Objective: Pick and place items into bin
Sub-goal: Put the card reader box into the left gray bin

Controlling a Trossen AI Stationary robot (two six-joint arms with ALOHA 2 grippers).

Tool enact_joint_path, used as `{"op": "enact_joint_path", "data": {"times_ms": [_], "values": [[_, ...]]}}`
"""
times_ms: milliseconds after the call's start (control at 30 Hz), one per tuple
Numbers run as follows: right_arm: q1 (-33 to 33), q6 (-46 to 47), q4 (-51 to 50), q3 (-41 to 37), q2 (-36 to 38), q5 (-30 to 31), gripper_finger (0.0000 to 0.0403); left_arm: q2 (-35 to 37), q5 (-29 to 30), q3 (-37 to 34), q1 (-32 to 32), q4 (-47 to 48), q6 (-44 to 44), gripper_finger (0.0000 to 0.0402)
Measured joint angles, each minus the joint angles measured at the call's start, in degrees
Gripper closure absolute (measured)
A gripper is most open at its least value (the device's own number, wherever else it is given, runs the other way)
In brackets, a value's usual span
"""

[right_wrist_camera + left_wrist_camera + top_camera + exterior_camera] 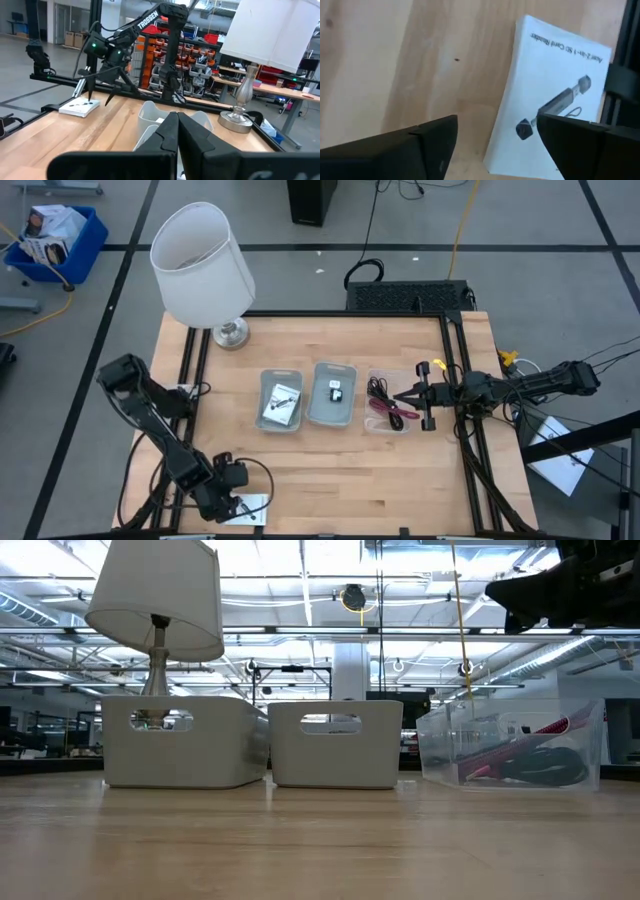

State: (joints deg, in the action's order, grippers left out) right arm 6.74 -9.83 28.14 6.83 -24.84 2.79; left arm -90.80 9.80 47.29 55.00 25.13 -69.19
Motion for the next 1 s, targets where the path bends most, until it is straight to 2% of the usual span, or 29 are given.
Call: {"op": "enact_joint_path", "data": {"times_ms": [300,600,700,867,900,1000], "values": [[0.00,0.21,-1.44,0.00,-0.04,0.07,0.0403,-2.19,-1.03,0.03,0.00,-4.36,3.07,0.0171],[0.00,0.18,-1.44,0.00,-0.04,0.11,0.0403,-7.84,-3.58,0.43,0.00,-7.08,4.31,0.0216],[0.00,0.14,-1.44,0.00,-0.04,0.11,0.0403,-8.18,-3.80,0.48,0.00,-6.93,4.64,0.0260],[0.00,0.14,-1.42,0.00,-0.04,0.11,0.0403,-8.32,-3.59,0.41,0.00,-6.08,6.13,0.0373],[0.00,0.16,-1.42,0.00,-0.04,0.11,0.0403,-8.38,-3.57,0.41,0.00,-6.21,6.18,0.0385],[0.00,0.16,-1.42,0.00,-0.04,0.11,0.0403,-8.03,-3.17,0.27,0.00,-6.21,6.61,0.0385]]}}
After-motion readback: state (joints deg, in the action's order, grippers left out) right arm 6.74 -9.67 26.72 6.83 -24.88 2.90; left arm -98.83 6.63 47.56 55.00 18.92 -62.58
